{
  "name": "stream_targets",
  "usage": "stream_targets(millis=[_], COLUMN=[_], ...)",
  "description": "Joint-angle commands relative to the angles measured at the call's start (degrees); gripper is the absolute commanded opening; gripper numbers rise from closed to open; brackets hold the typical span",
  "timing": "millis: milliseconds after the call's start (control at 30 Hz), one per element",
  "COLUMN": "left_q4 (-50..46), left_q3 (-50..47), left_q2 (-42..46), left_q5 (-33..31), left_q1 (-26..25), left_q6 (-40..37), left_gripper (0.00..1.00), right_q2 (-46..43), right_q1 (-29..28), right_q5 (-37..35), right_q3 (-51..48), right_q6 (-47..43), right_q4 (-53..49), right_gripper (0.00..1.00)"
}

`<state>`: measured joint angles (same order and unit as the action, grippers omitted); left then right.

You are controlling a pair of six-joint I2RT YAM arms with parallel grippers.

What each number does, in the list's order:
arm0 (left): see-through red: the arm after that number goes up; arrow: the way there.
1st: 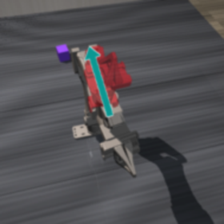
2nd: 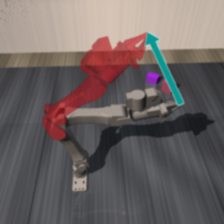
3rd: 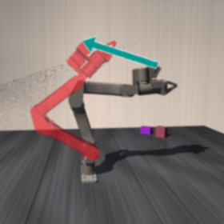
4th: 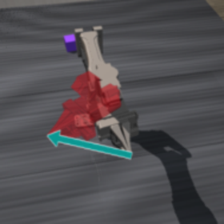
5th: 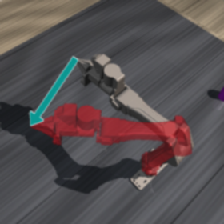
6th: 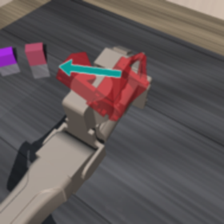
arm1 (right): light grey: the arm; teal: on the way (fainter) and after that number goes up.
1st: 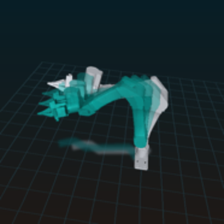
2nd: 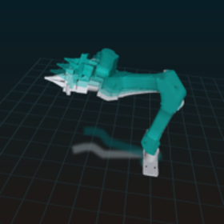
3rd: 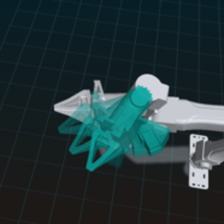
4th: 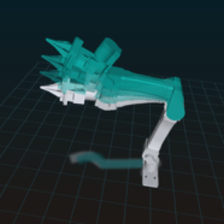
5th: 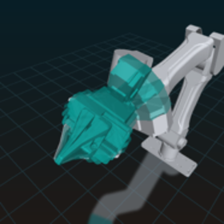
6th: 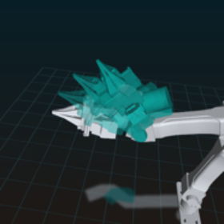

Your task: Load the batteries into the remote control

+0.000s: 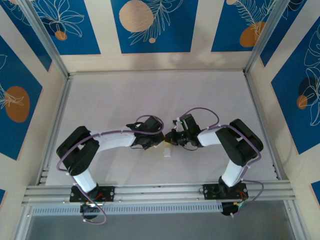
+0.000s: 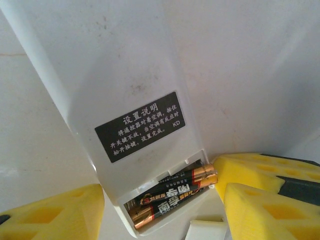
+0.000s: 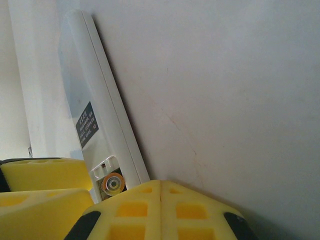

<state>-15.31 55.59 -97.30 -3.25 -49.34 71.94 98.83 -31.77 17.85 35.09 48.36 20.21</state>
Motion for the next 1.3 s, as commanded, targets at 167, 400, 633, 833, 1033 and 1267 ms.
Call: stream_targets(millis=[167, 400, 633, 833, 1033, 1267], left_q4=[-0.2, -0.2, -1.2, -0.8, -0.8, -0.2], left_q3=[1.4, 1.8, 2.6, 2.3, 2.0, 1.5], left_q2=[-1.1, -2.0, -2.8, -2.8, -2.3, -2.0], left_q5=[-1.1, -0.7, -0.6, -0.4, -0.5, -0.2], left_q1=[1.1, 1.2, 1.3, 1.3, 1.3, 1.3], left_q6=[2.4, 2.6, 2.4, 2.2, 2.2, 2.1], left_gripper=[0.65, 0.66, 0.66, 0.65, 0.58, 0.59], right_q2=[1.7, 1.8, 1.8, 2.0, 2.1, 2.3], right_q1=[-0.4, -0.5, -0.5, -0.5, -0.5, -0.5], right_q5=[1.1, 1.2, 1.3, 1.2, 1.2, 1.1], right_q3=[-1.1, -1.2, -1.2, -1.1, -1.0, -0.9], right_q6=[0.3, 0.4, 0.3, 0.3, 0.3, 0.3], right_q4=[-0.2, 0.2, 0.1, 0.2, 0.1, -0.1], right_gripper=[0.00, 0.00, 0.00, 0.00, 0.00, 0.00])
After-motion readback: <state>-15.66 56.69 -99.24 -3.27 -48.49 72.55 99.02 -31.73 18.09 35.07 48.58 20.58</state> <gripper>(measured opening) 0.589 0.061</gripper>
